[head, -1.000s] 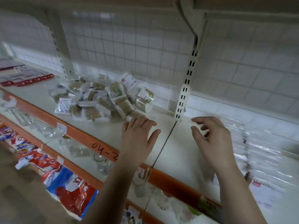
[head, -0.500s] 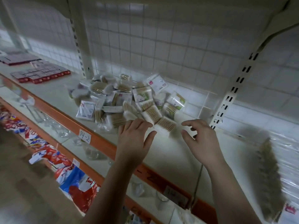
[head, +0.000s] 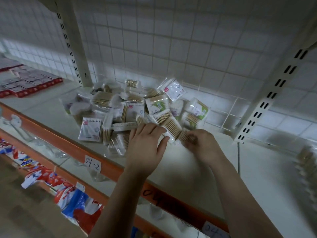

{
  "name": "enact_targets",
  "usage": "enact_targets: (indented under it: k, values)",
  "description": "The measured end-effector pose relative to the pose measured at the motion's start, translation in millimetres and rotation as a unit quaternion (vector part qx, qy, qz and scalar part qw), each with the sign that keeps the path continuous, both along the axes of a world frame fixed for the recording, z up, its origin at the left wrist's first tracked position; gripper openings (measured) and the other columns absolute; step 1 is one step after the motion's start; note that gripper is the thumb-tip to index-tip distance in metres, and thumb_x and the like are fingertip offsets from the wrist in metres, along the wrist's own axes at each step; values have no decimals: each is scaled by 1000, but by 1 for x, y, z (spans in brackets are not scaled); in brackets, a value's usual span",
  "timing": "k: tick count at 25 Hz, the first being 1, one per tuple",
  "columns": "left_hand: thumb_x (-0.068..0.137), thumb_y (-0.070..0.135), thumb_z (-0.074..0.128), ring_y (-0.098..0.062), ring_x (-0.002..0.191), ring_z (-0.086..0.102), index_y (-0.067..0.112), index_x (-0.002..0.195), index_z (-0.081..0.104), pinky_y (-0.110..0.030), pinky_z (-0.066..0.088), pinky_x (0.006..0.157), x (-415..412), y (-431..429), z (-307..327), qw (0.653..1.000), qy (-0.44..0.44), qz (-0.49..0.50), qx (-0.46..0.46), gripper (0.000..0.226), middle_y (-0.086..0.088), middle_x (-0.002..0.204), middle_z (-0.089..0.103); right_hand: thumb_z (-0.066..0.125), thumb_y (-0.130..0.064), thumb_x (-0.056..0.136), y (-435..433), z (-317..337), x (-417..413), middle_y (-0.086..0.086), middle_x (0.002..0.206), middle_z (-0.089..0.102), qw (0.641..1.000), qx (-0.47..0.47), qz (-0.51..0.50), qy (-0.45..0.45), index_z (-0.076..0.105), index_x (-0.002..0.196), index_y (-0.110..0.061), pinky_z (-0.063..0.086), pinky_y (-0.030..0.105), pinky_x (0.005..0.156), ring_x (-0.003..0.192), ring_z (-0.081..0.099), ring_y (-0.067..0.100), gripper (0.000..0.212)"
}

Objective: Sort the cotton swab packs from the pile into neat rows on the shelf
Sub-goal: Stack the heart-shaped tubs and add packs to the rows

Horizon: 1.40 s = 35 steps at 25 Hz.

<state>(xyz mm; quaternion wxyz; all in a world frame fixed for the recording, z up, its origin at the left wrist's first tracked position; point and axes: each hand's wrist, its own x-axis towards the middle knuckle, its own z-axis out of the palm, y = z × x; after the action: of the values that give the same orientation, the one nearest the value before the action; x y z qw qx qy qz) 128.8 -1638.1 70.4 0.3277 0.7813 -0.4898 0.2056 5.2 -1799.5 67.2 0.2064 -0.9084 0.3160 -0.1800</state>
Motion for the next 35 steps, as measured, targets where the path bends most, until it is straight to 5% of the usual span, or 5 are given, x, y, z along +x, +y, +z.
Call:
enact_targets:
  k: [10,13,18,27,35]
  values:
    - [87,36,46,-23,92,57,20,96,67,-41,42,83,6,-21,16,999,-15,-52,-7,28,3,95,63,84,-34,64,2,-5,-7,-3,107,45,993,69,-55,-73,60,104,-28,38,16,84,95,48,9,46]
    - [86,35,46,-22,94,57,21,97,66,-35,36,84,5,-26,16,998,-26,-60,-1,27,3,96,62,85,-21,63,0,-3,-13,-7,99,50,987,50,-79,-133,64,93,-29,33,2,78,90,51,6,37]
    - [85,35,48,-20,92,55,23,96,65,-30,29,81,4,-32,14,997,-42,-58,13,24,6,95,61,82,-19,68,0,1,-25,-14,84,65,979,85,-84,-167,64,79,-26,40,10,67,78,58,0,22]
    - [82,35,54,-24,98,58,24,102,67,-40,39,85,11,-57,18,995,-37,-38,79,26,3,101,65,81,-18,69,-6,16,-42,-7,90,68,980,143,-68,-122,66,97,-31,37,0,63,72,56,-9,34]
    - [83,30,63,-22,98,57,25,104,67,-36,33,89,17,-75,18,994,-34,-52,86,22,3,104,64,79,-20,70,-9,24,-48,-25,92,68,984,74,-93,-130,68,97,-44,42,19,74,80,60,-2,38]
